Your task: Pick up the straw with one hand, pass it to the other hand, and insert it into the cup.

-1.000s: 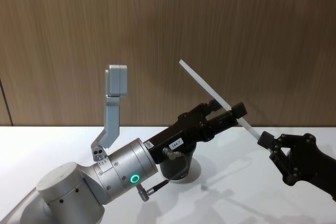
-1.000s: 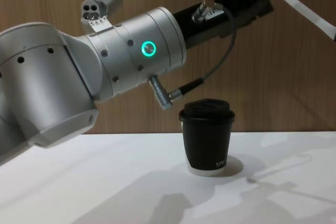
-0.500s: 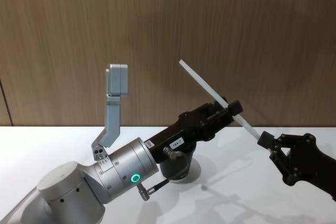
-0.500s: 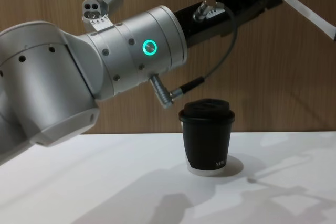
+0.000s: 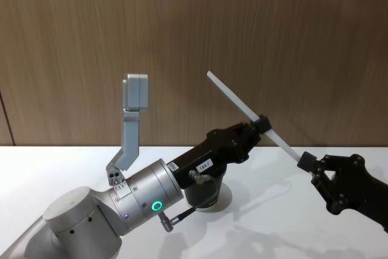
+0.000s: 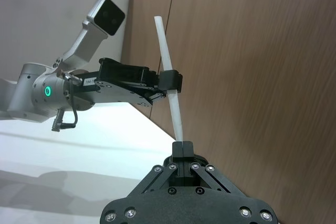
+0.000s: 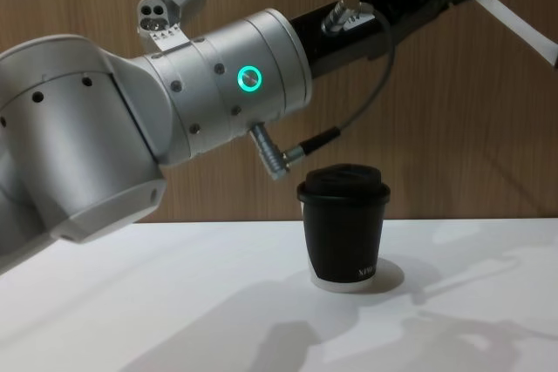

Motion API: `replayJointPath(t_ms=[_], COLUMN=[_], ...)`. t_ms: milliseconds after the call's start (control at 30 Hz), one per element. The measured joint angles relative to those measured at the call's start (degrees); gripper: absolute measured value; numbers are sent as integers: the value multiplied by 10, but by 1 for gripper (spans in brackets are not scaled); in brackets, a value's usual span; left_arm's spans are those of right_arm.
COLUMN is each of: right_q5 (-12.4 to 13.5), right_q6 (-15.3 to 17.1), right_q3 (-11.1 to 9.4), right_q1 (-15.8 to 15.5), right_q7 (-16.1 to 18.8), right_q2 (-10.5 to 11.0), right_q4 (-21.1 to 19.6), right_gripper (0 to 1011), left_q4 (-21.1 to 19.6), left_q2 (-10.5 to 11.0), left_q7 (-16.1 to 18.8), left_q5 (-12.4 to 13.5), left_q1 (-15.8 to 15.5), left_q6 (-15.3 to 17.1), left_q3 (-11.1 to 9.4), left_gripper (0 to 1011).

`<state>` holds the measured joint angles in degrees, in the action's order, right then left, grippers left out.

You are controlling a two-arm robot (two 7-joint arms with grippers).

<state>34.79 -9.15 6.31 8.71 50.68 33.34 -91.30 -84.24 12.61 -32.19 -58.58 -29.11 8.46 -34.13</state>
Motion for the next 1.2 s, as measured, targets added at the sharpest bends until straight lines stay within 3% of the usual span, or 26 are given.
replayJointPath(t_ms=[200, 800, 1067, 1200], right_q5=[0, 0, 0, 0], right_q6=[0, 0, 0, 0], right_q3=[0, 0, 0, 0], right_q1=[0, 0, 0, 0], right_q7=[0, 0, 0, 0], right_q2=[0, 0, 0, 0], right_q4=[0, 0, 0, 0], right_gripper=[0, 1, 175, 325], left_q4=[0, 0, 0, 0], left_q2=[0, 0, 0, 0], left_q7=[0, 0, 0, 0], left_q5=[0, 0, 0, 0], left_q1=[0, 0, 0, 0], left_q6=[0, 0, 0, 0], left_q3=[0, 0, 0, 0], left_gripper=[8, 7, 7, 7])
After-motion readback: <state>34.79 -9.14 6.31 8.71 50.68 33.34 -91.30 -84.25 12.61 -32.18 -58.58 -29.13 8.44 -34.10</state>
